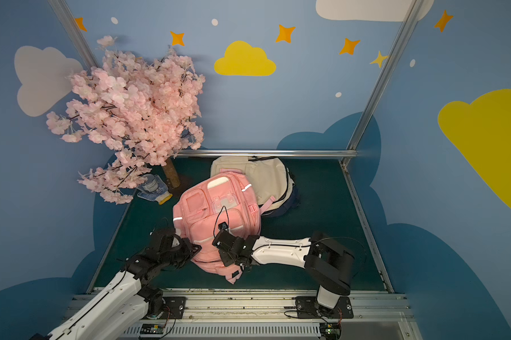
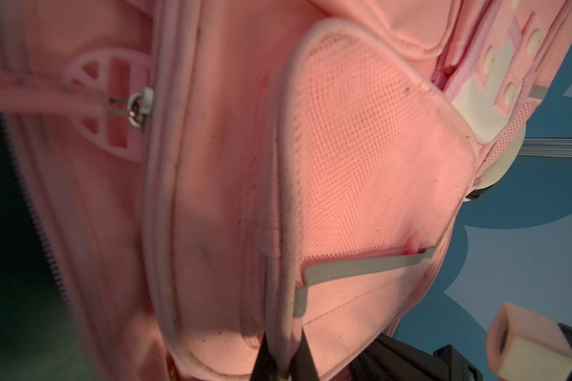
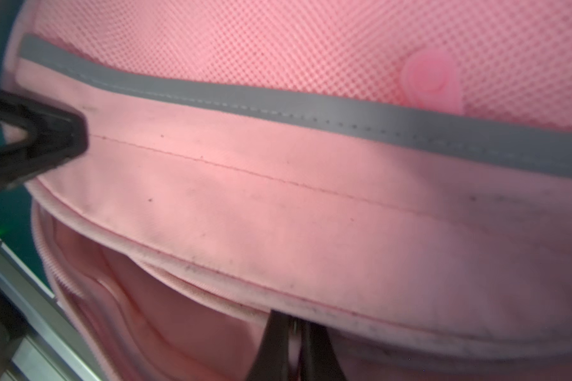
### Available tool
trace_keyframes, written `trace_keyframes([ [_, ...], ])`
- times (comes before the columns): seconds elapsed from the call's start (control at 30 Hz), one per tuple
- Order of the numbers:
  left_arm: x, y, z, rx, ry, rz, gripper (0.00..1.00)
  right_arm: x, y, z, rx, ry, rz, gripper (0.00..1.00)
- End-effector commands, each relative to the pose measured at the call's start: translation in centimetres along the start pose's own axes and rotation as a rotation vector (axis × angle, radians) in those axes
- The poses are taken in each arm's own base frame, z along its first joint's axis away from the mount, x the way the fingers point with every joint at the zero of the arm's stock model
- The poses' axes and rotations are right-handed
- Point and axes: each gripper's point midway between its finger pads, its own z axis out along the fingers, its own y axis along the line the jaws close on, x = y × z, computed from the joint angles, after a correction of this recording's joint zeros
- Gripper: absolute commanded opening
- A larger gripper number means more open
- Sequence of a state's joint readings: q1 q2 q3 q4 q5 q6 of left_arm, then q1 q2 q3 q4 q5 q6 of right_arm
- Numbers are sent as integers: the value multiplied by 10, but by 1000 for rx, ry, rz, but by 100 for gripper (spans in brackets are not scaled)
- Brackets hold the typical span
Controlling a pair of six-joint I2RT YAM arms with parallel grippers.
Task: Zip up the backpack
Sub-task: Zip the zipper on the backpack.
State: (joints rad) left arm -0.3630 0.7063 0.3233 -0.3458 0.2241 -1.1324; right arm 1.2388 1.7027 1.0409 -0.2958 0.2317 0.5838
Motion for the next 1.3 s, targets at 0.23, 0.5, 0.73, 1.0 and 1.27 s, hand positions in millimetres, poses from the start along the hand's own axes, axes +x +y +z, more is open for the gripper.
trace_keyframes([
  [0.23,-20,11,-14,-68,-121,36,2,15,-79,-31,200,59,92,0],
  [0.5,-22,14,-18,-81,-138,36,2,1,-117,-43,226,27,213,0],
  [0.73,-48,-2,-29,-103,-189,90,3,-16,-70,-51,97,-54,83,0],
  [1.0,-105,-4,-49,-136,-259,32,13,-16,34,-27,-154,-25,-12,0],
  [1.27,-61,27,-86,-185,-307,-117,60,-32,84,-12,-213,-22,-86,0],
])
